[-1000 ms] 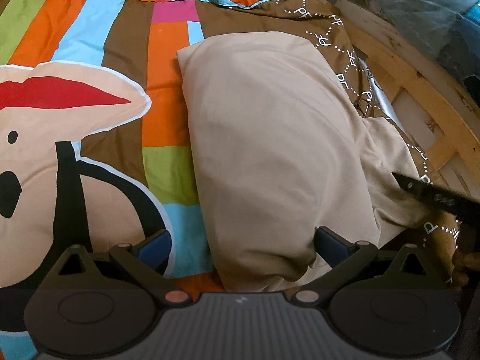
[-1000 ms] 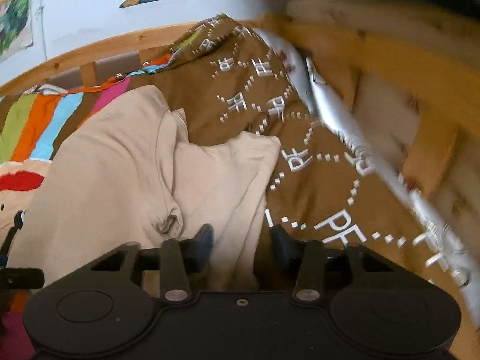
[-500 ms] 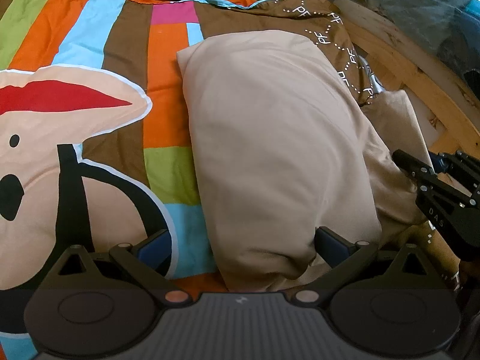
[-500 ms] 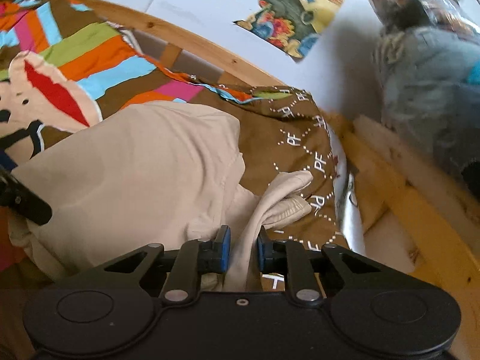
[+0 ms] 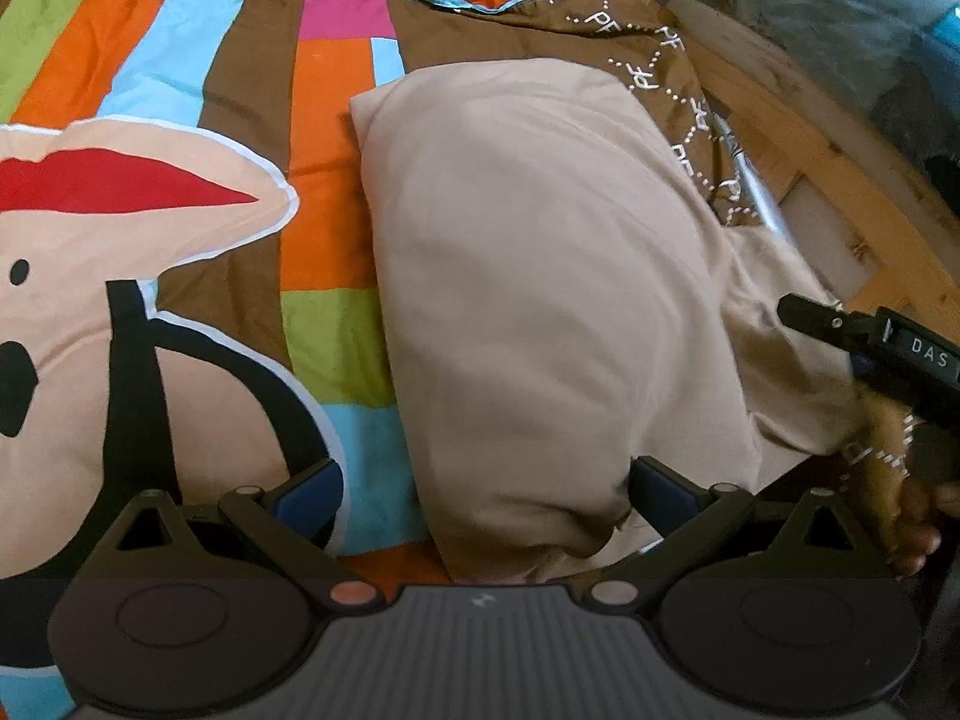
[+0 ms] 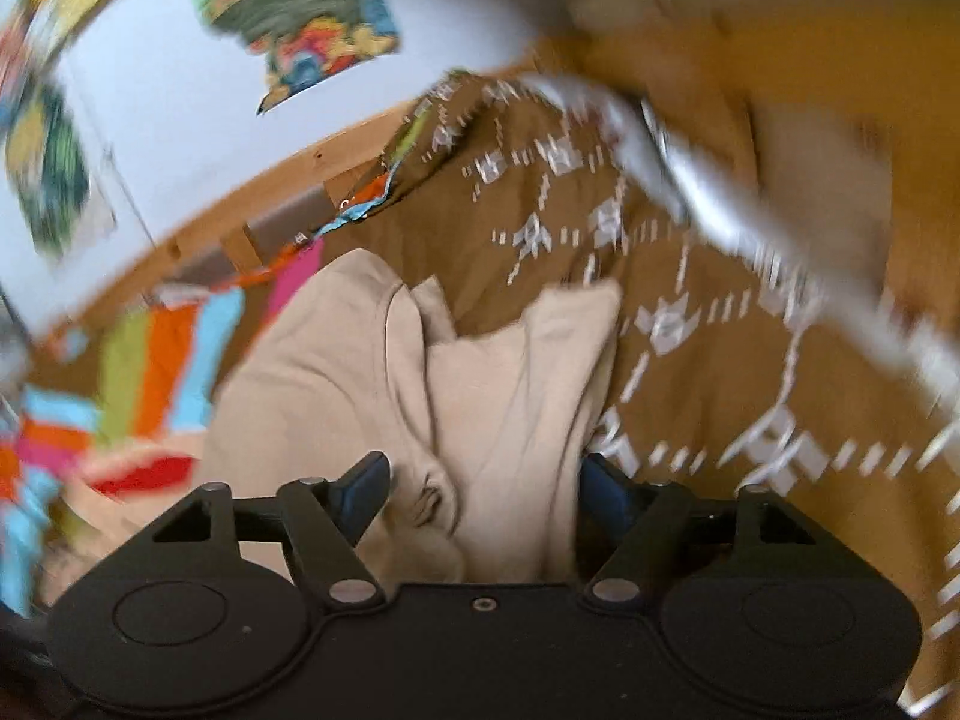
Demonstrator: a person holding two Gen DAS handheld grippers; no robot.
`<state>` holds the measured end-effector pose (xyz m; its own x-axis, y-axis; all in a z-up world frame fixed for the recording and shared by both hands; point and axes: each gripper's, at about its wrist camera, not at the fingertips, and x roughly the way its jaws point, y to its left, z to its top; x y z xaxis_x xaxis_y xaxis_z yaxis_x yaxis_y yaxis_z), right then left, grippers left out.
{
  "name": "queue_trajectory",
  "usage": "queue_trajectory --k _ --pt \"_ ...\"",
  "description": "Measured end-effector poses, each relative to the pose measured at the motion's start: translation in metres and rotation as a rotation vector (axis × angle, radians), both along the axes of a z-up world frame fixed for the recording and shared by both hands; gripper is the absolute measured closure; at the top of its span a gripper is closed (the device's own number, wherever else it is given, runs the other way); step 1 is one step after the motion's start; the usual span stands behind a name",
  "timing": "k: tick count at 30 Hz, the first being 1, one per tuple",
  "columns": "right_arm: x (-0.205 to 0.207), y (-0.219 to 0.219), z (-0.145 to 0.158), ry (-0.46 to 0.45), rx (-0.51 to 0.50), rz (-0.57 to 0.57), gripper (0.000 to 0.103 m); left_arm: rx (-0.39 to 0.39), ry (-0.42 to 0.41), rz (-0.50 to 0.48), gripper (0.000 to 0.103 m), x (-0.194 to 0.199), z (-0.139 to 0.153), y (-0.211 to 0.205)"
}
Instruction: Fold large clothes
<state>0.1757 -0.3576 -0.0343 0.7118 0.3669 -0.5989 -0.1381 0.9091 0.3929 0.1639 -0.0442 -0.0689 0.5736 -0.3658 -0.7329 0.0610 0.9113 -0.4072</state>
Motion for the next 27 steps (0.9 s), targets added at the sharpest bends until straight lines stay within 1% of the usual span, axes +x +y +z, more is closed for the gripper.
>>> queue_trajectory --k 1,2,5,7,9,11,15,18,20,24,27 --pt "0.003 -0.001 -0.004 0.029 0.023 0.003 0.027 -0.025 -0.005 0.0 0.001 0.0 0.002 0.003" --pt "0.006 0.001 -0.006 0.033 0.01 0.006 0.027 -0.059 -0.016 0.002 0.001 0.001 0.004 0.008" --pt "0.006 0.018 -0.007 0.01 -0.101 0.053 0.024 -0.134 -0.061 0.021 0.001 0.009 0.014 0.022" --pt "0.004 0.027 -0.009 -0.009 -0.156 0.074 0.022 -0.153 -0.079 0.028 0.001 0.023 0.019 0.029" --pt "0.002 0.034 -0.015 -0.035 -0.218 0.086 0.021 -0.14 -0.094 0.035 0.001 0.043 0.021 0.034" --pt "-0.002 0.039 -0.019 -0.069 -0.263 0.094 0.019 -0.118 -0.085 0.025 0.001 0.065 0.019 0.036" --pt "-0.005 0.043 -0.024 -0.105 -0.296 0.093 0.018 -0.109 -0.046 -0.007 0.0 0.097 0.006 0.036" --pt "-0.006 0.042 -0.026 -0.12 -0.308 0.095 0.018 -0.13 -0.005 0.004 0.0 0.109 -0.006 0.037" --pt "-0.006 0.045 -0.028 -0.13 -0.328 0.099 0.018 -0.135 0.008 0.016 0.0 0.111 -0.013 0.036" --pt "-0.005 0.048 -0.029 -0.142 -0.347 0.103 0.016 -0.083 -0.019 0.013 0.0 0.109 -0.014 0.029" --pt "-0.005 0.047 -0.03 -0.14 -0.345 0.103 0.016 -0.075 -0.02 0.013 0.0 0.111 -0.015 0.027"
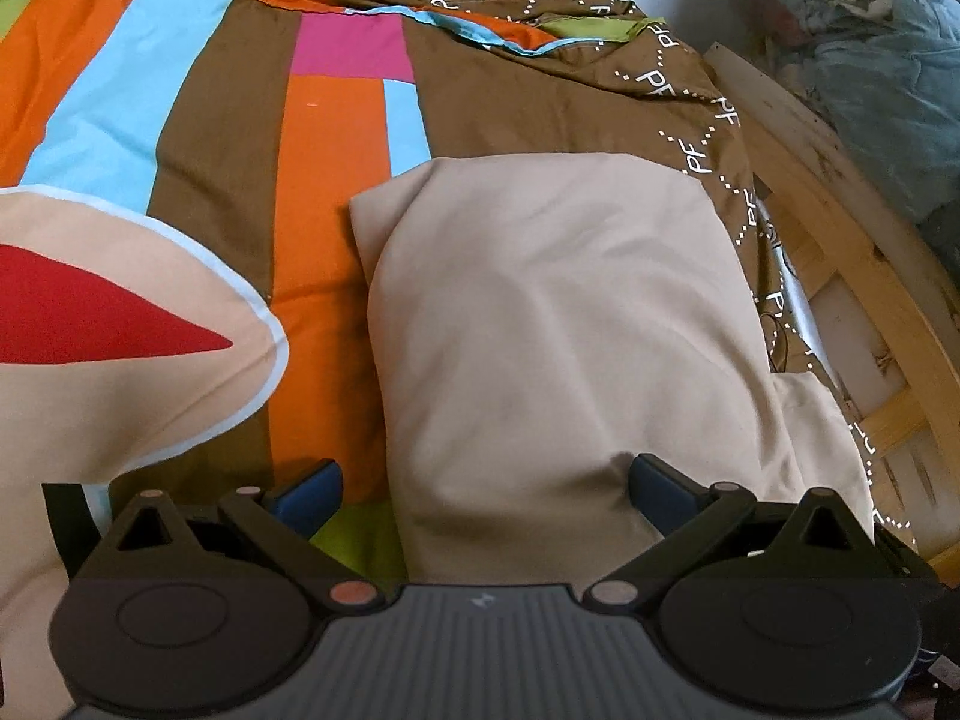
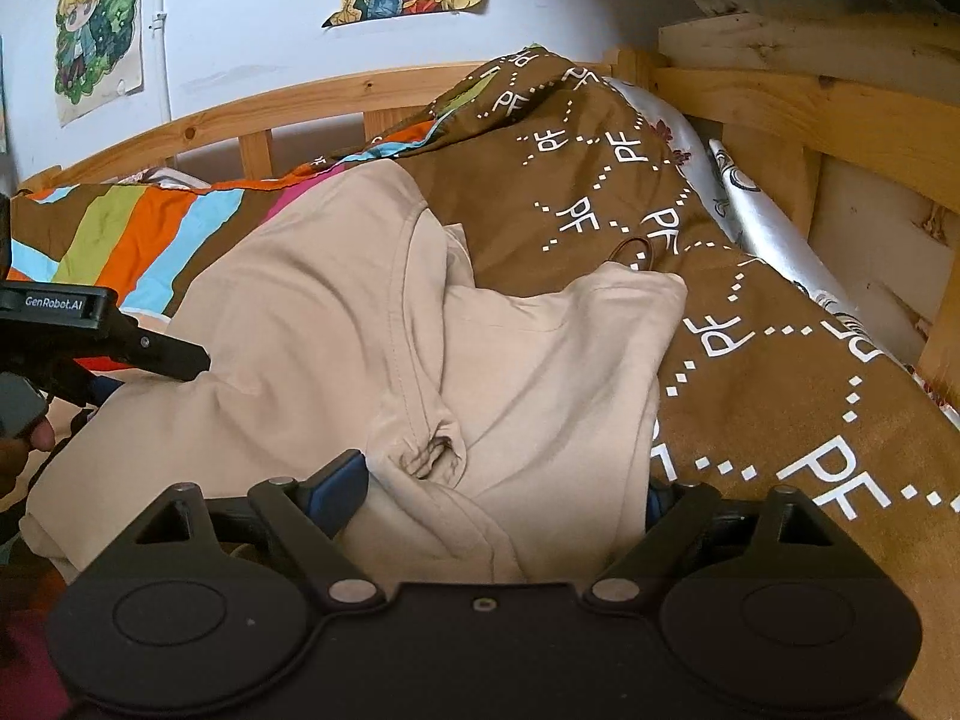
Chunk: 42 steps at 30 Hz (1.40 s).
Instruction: Fold large clothes
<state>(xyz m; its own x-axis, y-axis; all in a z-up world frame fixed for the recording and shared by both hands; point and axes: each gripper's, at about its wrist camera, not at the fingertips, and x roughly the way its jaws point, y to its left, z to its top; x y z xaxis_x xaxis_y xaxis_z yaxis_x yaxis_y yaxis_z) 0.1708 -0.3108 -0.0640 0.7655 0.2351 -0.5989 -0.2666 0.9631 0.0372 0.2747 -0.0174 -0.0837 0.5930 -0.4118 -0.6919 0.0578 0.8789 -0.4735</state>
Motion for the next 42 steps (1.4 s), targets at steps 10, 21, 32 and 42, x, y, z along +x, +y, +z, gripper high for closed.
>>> queue_trajectory --k 10,21,32,42 --pt "0.001 0.0 0.001 0.009 0.003 0.008 0.013 -0.072 0.029 0.025 0.0 -0.001 -0.008 0.009" --pt "0.003 0.0 0.003 0.034 0.019 0.017 0.004 -0.184 0.077 0.015 0.001 0.003 -0.008 0.024" --pt "0.01 0.002 0.006 0.087 0.003 0.028 0.001 -0.211 0.04 -0.09 0.0 0.005 -0.013 0.016" --pt "0.011 0.004 0.007 0.099 -0.007 0.027 0.001 -0.236 0.04 -0.081 0.0 0.015 -0.019 0.016"
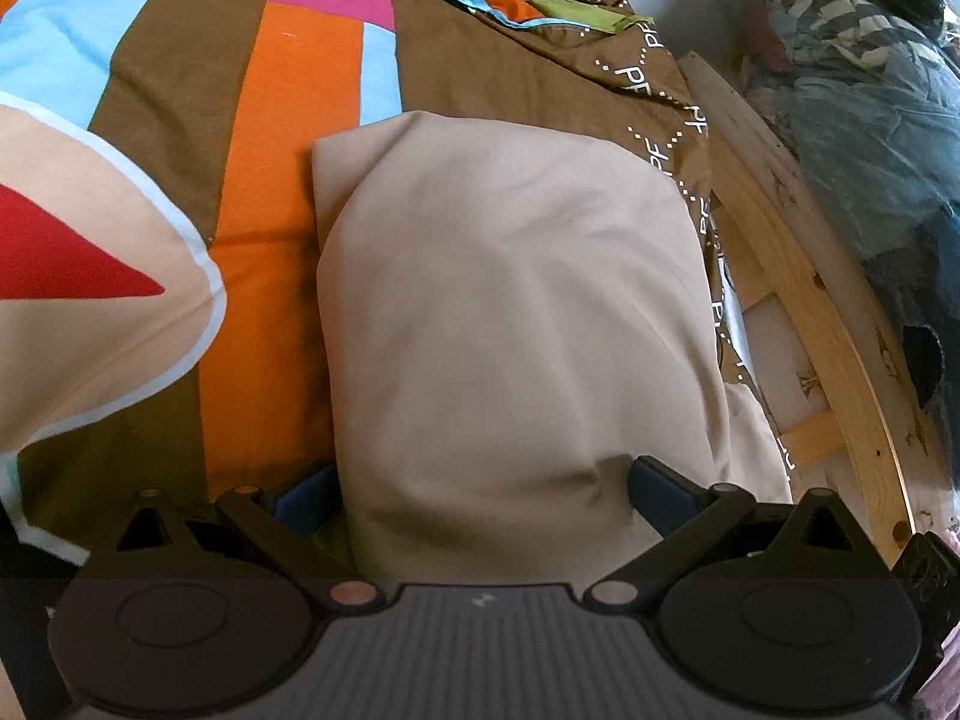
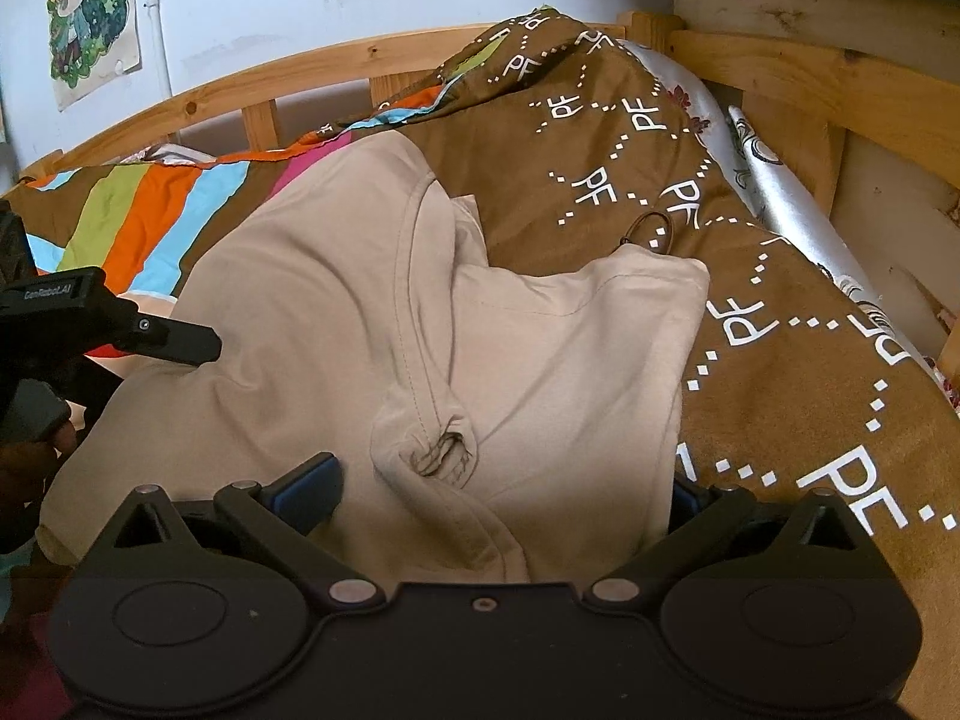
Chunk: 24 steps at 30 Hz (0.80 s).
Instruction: Fold large clothes
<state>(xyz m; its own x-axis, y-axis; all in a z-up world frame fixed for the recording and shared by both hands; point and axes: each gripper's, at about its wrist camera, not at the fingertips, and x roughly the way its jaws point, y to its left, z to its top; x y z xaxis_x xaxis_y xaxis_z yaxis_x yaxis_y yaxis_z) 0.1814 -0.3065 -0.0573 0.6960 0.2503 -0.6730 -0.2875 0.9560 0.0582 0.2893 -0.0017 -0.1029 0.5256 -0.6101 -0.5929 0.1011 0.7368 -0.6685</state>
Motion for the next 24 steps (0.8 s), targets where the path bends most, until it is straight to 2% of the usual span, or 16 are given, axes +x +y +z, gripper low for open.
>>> queue_trajectory --k 9,12,17,21,22,24 --pt "-0.001 0.001 0.0 -0.008 -0.006 -0.003 0.002 -0.012 0.007 -0.001 0.0 0.005 -0.002 -0.001" --pt "-0.002 0.003 0.002 -0.016 -0.016 -0.007 0.009 -0.014 0.011 -0.004 0.0 0.004 -0.003 0.001" --pt "-0.004 0.0 0.007 -0.021 0.0 -0.001 0.04 -0.005 0.04 -0.003 0.001 0.005 0.002 -0.003" --pt "-0.006 -0.003 0.007 -0.029 0.019 0.029 0.058 0.036 0.028 0.014 0.008 0.001 0.01 -0.009" --pt "-0.007 -0.002 0.007 -0.034 0.022 0.039 0.068 0.053 0.02 0.022 0.011 -0.001 0.012 -0.011" --pt "-0.01 0.001 0.009 -0.063 0.02 0.049 0.077 0.086 -0.002 0.039 0.014 -0.007 0.018 -0.015"
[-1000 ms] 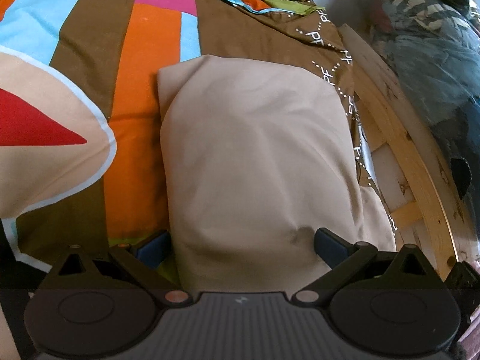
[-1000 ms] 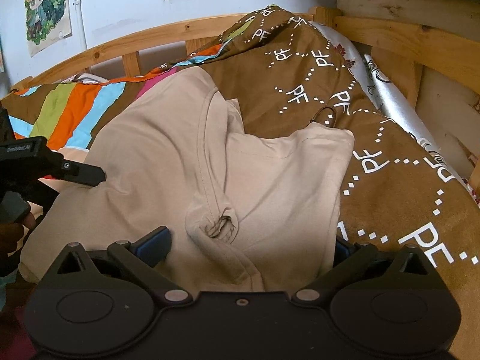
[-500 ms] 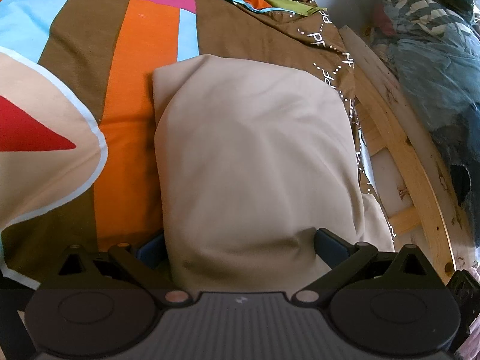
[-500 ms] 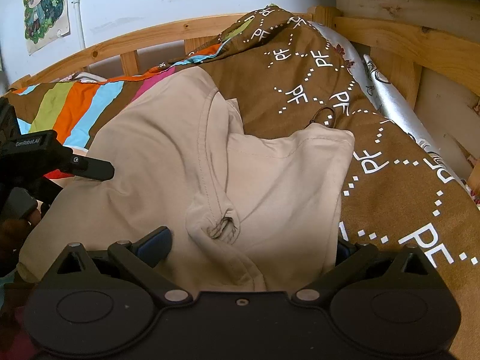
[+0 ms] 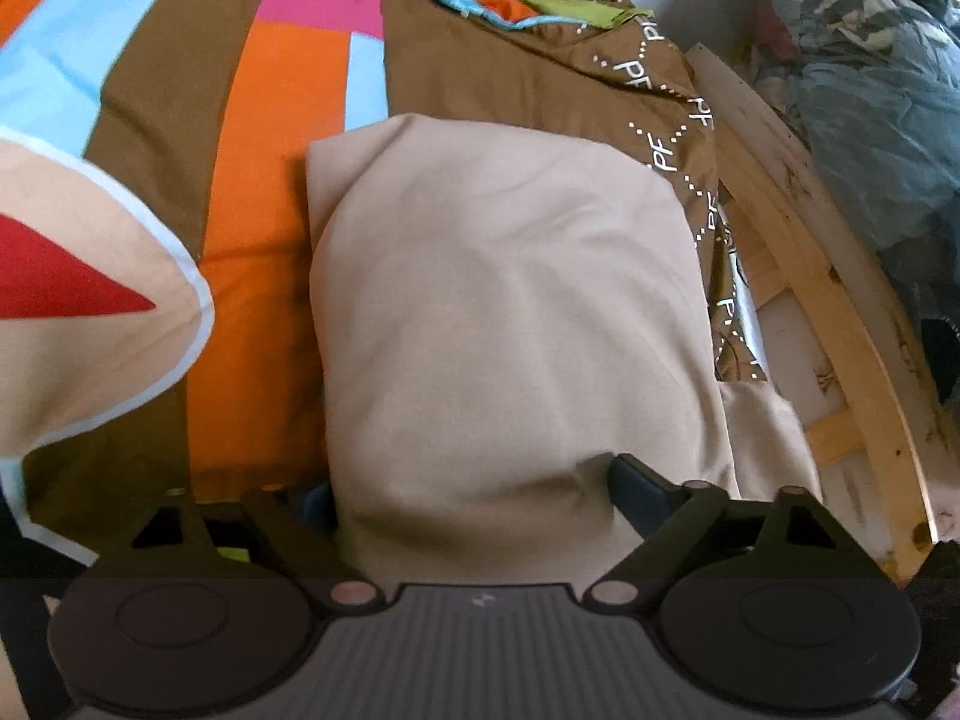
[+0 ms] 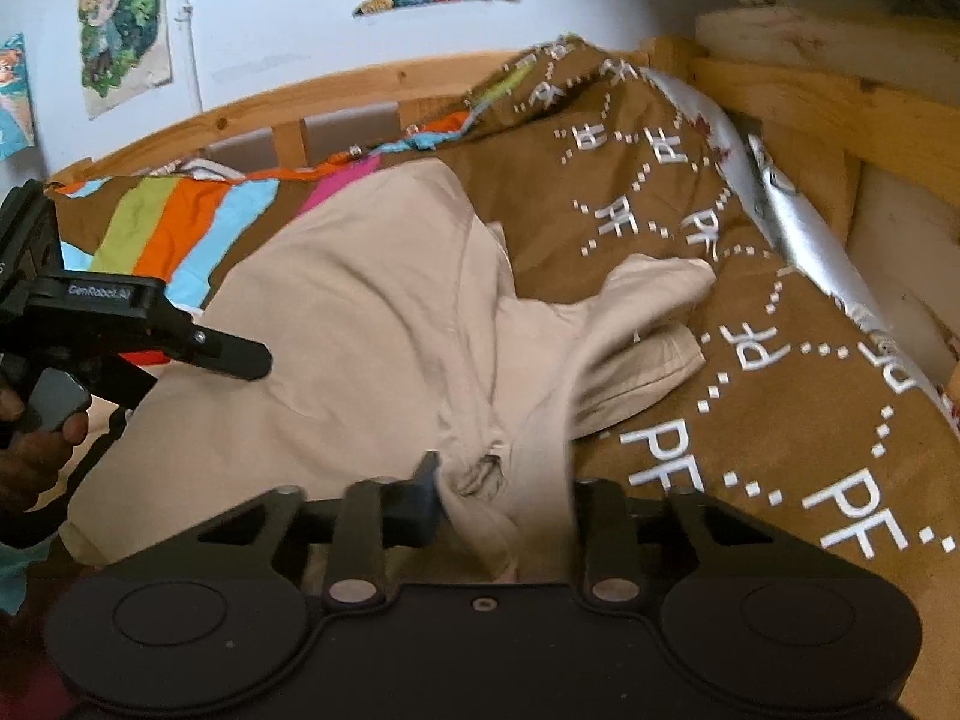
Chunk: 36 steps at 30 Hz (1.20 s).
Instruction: Fold large clothes
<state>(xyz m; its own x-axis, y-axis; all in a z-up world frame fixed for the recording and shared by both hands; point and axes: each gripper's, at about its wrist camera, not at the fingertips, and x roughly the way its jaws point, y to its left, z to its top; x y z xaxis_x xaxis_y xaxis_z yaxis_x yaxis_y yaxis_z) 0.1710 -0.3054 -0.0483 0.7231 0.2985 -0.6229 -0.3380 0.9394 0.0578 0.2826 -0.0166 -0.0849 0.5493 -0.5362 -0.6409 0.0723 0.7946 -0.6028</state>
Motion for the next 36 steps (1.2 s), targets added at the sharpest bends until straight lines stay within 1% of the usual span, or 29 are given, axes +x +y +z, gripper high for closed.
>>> queue_trajectory --k 2,4,6,7,9,11,13,15,17,20,22,24,26,27,28,29,30,31,32,35,36 --pt "-0.007 0.003 0.004 -0.048 -0.011 0.007 0.085 0.022 -0.023 0.018 0.019 -0.006 0.007 -0.002" --pt "-0.014 0.007 0.011 -0.087 -0.01 0.012 0.088 0.025 -0.042 0.038 0.028 -0.011 0.014 -0.001" --pt "-0.02 0.013 0.02 -0.128 -0.009 0.024 0.089 0.009 -0.053 0.054 0.034 -0.019 0.021 0.007" --pt "-0.023 0.02 0.027 -0.154 -0.008 0.038 0.089 0.007 -0.065 0.055 0.036 -0.022 0.026 0.01" --pt "-0.029 0.039 0.039 -0.213 -0.02 0.088 0.089 0.032 -0.108 0.057 0.036 -0.029 0.039 0.018" --pt "-0.029 0.064 0.049 -0.271 -0.038 0.134 0.09 0.043 -0.147 0.076 0.036 -0.033 0.051 0.033" --pt "-0.022 0.087 0.057 -0.301 -0.012 0.143 0.09 0.048 -0.167 0.11 0.036 -0.035 0.064 0.055" --pt "-0.01 0.112 0.062 -0.323 0.029 0.158 0.09 0.08 -0.192 0.156 0.036 -0.035 0.079 0.08" --pt "0.005 0.14 0.063 -0.322 0.062 0.18 0.09 0.118 -0.214 0.207 0.036 -0.034 0.091 0.105" --pt "0.027 0.181 0.055 -0.291 0.095 0.216 0.089 0.189 -0.229 0.281 0.036 -0.029 0.099 0.14" --pt "0.041 0.206 0.04 -0.266 0.087 0.239 0.088 0.239 -0.222 0.315 0.036 -0.024 0.094 0.158" --pt "0.053 0.23 0.019 -0.22 0.049 0.258 0.087 0.277 -0.186 0.341 0.035 -0.017 0.081 0.173" --pt "0.062 0.245 -0.003 -0.167 0.0 0.249 0.081 0.289 -0.122 0.353 0.034 -0.013 0.06 0.183" --pt "0.062 0.245 -0.009 -0.161 -0.01 0.237 0.077 0.28 -0.096 0.363 0.032 -0.013 0.051 0.187" --pt "0.062 0.241 -0.013 -0.152 -0.005 0.218 0.063 0.264 -0.1 0.38 0.032 -0.018 0.045 0.193" --pt "0.063 0.236 -0.015 -0.136 0.012 0.199 0.054 0.247 -0.111 0.397 0.031 -0.022 0.043 0.195" --pt "0.065 0.23 -0.016 -0.11 0.035 0.19 0.052 0.232 -0.114 0.405 0.031 -0.024 0.043 0.197" --pt "0.068 0.224 -0.017 -0.085 0.052 0.184 0.05 0.233 -0.111 0.407 0.029 -0.025 0.043 0.197" --pt "0.069 0.221 -0.017 -0.073 0.057 0.181 0.046 0.247 -0.109 0.405 0.029 -0.026 0.043 0.196" --pt "0.064 0.211 -0.013 -0.093 0.054 0.17 0.037 0.323 -0.117 0.397 0.025 -0.03 0.049 0.186" --pt "0.063 0.209 -0.011 -0.098 0.058 0.169 0.036 0.334 -0.121 0.399 0.021 -0.035 0.052 0.183"
